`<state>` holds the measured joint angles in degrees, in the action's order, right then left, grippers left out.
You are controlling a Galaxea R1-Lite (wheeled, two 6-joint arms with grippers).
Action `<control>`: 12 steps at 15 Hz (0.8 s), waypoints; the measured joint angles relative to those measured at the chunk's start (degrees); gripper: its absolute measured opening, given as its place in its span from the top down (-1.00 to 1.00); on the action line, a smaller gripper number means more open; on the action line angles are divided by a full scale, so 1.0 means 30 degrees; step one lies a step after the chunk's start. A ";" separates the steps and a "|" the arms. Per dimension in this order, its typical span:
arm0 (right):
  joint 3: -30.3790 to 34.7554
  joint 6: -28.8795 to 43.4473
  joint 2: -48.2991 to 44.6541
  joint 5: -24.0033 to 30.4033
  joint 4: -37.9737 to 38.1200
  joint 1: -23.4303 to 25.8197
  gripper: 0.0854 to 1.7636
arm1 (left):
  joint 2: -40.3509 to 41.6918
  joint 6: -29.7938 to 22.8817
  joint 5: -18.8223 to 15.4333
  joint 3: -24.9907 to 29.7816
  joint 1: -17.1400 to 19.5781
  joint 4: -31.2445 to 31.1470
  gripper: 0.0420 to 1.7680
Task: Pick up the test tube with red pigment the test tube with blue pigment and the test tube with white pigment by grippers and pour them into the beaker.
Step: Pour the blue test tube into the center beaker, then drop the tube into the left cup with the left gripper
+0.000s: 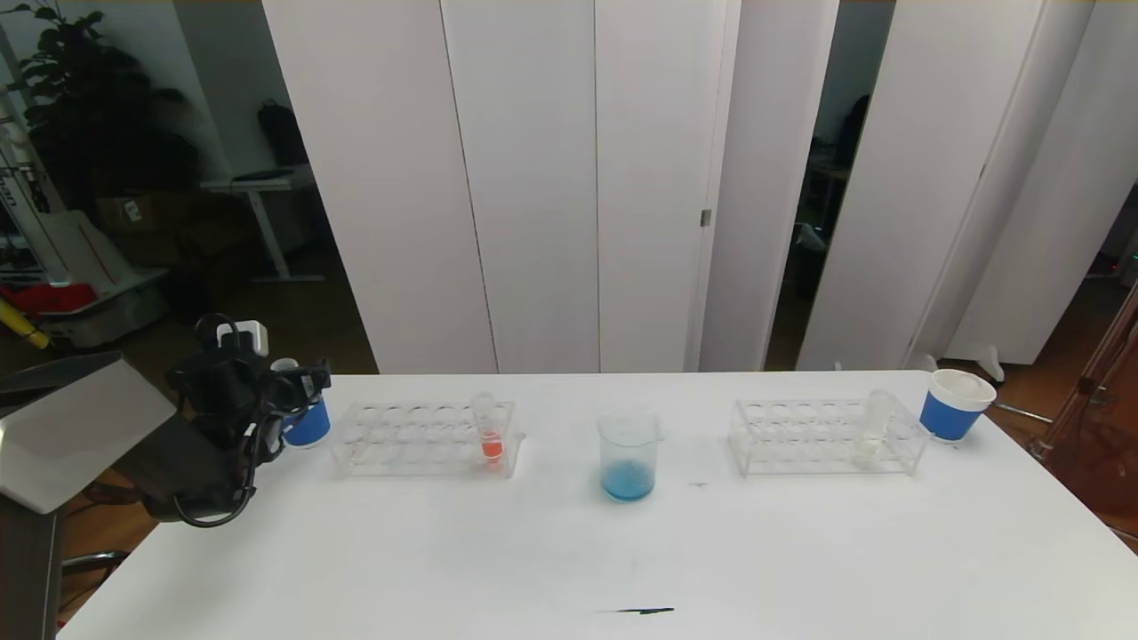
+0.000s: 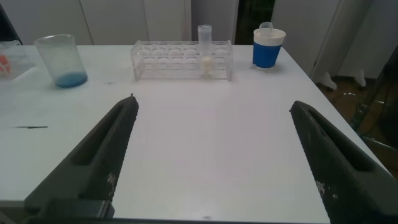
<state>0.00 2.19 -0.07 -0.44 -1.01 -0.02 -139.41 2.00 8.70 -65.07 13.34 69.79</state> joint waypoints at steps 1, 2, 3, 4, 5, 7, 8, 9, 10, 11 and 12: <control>0.0000 0.0000 0.0000 0.0000 -0.0008 0.0000 -0.98 | 0.0008 0.0000 0.0000 0.0008 0.0000 0.0000 -0.97; 0.0000 0.0000 0.0000 0.0000 -0.0008 0.0000 -0.98 | 0.0028 0.0020 0.0008 0.0020 0.0000 -0.0008 -0.97; 0.0000 0.0004 0.0000 0.0000 -0.0008 0.0000 -0.98 | 0.0065 0.0037 0.0000 0.0037 0.0016 -0.0012 -0.97; 0.0000 0.0004 0.0000 0.0000 -0.0008 0.0000 -0.98 | 0.0126 0.0037 0.0000 0.0073 0.0020 -0.0020 -0.97; 0.0000 0.0004 0.0000 0.0000 -0.0008 0.0000 -0.98 | 0.0228 0.0037 0.0000 0.0102 0.0028 -0.0020 -0.97; 0.0000 0.0004 0.0000 0.0000 0.0000 0.0000 -0.98 | 0.0569 0.0028 0.0008 0.0329 0.0016 -0.0187 -0.97; 0.0000 0.0004 0.0000 0.0000 -0.0008 0.0000 -0.98 | 0.0845 0.0004 0.0000 0.0540 0.0016 -0.0284 -0.97; 0.0000 0.0000 0.0000 0.0000 0.0000 0.0000 -0.98 | 0.1203 0.0004 -0.0016 0.0817 0.0008 -0.0321 -0.97; 0.0000 0.0000 0.0000 0.0000 0.0000 0.0008 -0.98 | 0.1690 0.0004 -0.0053 0.1178 -0.0008 -0.0341 -0.97; 0.0000 0.0000 0.0000 0.0000 0.0000 0.0008 -0.98 | 0.2296 0.0000 -0.0102 0.1654 -0.0057 -0.0370 -0.97; 0.0000 0.0004 0.0000 -0.0008 0.0000 0.0008 -0.98 | 0.2901 0.0000 -0.0138 0.2141 -0.0102 -0.0386 -0.97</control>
<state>0.00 2.21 -0.07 -0.46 -1.01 0.00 -130.71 2.00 8.29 -58.65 13.03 68.63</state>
